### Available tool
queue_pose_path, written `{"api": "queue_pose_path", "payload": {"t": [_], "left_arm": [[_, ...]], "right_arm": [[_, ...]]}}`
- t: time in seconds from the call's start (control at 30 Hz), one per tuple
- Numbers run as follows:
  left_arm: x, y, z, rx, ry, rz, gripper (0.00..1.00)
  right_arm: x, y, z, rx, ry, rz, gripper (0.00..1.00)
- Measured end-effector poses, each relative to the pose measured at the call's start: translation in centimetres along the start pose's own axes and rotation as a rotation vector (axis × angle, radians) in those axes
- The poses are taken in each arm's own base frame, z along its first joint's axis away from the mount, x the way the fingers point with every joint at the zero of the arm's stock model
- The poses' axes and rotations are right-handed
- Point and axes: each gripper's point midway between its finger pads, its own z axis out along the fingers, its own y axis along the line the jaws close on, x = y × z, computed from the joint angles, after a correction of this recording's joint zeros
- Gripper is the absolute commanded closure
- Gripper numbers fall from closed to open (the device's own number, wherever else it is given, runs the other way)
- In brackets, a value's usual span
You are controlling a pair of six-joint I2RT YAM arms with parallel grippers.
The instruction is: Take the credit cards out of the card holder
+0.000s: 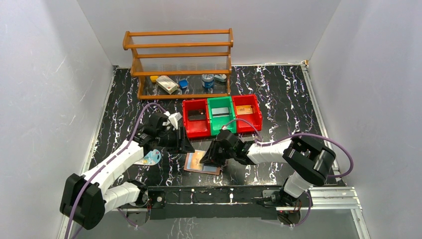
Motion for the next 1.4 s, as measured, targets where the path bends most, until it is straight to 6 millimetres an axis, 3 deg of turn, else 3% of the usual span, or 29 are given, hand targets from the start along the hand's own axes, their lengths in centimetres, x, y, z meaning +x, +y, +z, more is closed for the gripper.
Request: {"api": "queue_pose_path", "payload": {"t": [0.27,0.43,0.57,1.0,1.17,1.4], "left_arm": [[1.1,0.6,1.3,0.007,0.081,-0.027,0.59],[1.4,1.1,1.9,-0.001,0.108,-0.035,0.60],[1.7,1.5,2.5,-0.010,0.133,-0.043,0.60],[4.6,2.1,4.5,-0.042,0.263,0.002,0.72],[5.4,2.3,5.0,-0.071,0.283,0.033,0.73],[5.1,3.3,5.1,-0.136,0.254,0.045,0.70]], "right_arm": [[-0.7,1.0,0.0,-0.051,-0.001,0.029,0.62],[-0.5,-0.5,0.6,-0.018,0.020,0.071,0.62],[-0.5,-0.5,0.6,-0.023,0.029,0.090,0.62],[-0.6,-0.7,0.8,-0.029,0.047,0.122,0.73],[-0.5,-0.8,0.9,-0.045,0.052,0.129,0.72],[-0.4,-0.5,1.1,-0.060,0.066,0.133,0.71]]}}
